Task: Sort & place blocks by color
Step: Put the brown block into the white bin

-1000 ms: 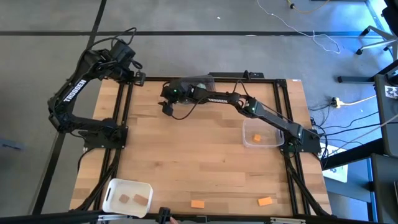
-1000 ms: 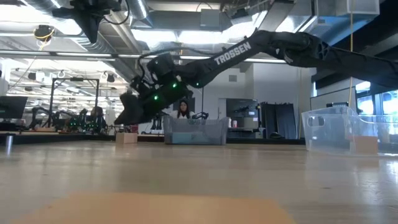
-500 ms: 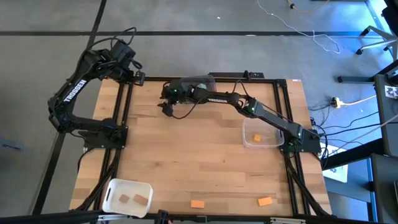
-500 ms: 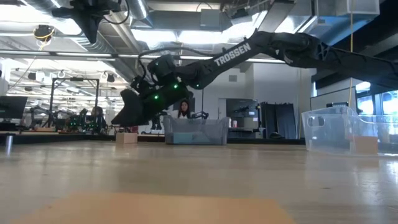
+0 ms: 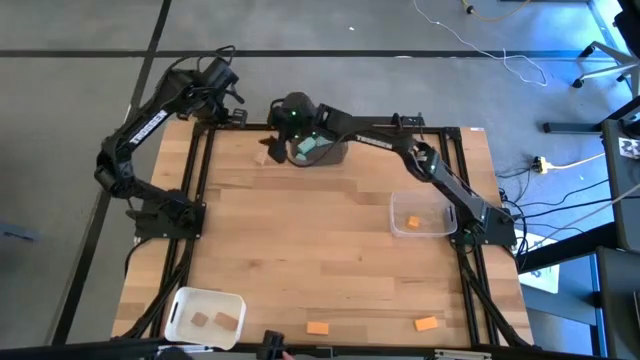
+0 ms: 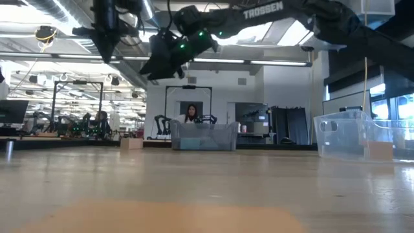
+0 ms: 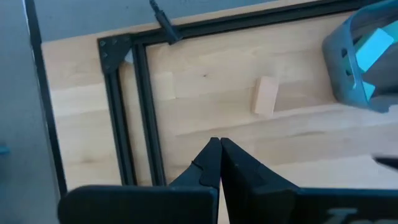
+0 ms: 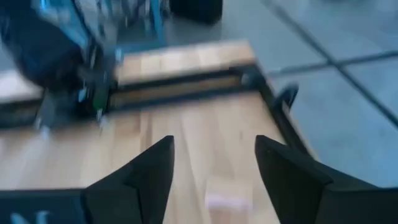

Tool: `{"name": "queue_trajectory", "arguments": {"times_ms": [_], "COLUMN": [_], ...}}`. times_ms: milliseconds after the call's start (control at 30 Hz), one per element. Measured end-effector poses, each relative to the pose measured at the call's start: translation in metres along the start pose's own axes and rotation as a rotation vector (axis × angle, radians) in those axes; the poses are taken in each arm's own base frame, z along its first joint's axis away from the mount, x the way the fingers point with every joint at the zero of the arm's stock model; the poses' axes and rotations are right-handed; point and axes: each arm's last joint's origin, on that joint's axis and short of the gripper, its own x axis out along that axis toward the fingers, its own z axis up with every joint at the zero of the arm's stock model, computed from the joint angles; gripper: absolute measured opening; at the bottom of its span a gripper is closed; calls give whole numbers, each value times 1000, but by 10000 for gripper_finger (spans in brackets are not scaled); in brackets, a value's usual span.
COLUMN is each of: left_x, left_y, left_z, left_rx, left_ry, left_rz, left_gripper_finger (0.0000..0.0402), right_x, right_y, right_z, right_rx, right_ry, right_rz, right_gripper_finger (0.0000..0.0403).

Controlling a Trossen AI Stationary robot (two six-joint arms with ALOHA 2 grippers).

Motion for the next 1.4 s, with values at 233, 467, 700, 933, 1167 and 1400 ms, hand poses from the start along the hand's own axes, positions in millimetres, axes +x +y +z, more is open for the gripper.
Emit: {"name": "queue_trajectory", "arguments": {"times_ms": [233, 467, 700, 933, 1167, 1400], "left_x": [26, 58, 97, 118, 138, 143], "left_y": [-18, -34, -50, -67, -94, -107], "left_z": [15, 25, 33, 33, 35, 29], "left_rx": [52, 66, 120, 125, 0, -273], "left_ry": [62, 191, 275, 308, 251, 171], "left_rz": [-65, -117, -81, -88, -97, 41], "left_gripper_finger": [0, 0, 0, 0, 0, 0], "right_x": [-72, -123, -149, -161, -161, -161], "right_y": [-4, -15, -27, -30, -29, -29], "right_z": [38, 40, 18, 6, 5, 6], "right_rx": [-86, -31, 34, 98, 95, 96], "right_ry": [54, 231, 528, 682, 687, 686], "right_rz": [-21, -54, -210, -229, -229, -230], "right_gripper_finger": [225, 225, 225, 225, 225, 225]}}
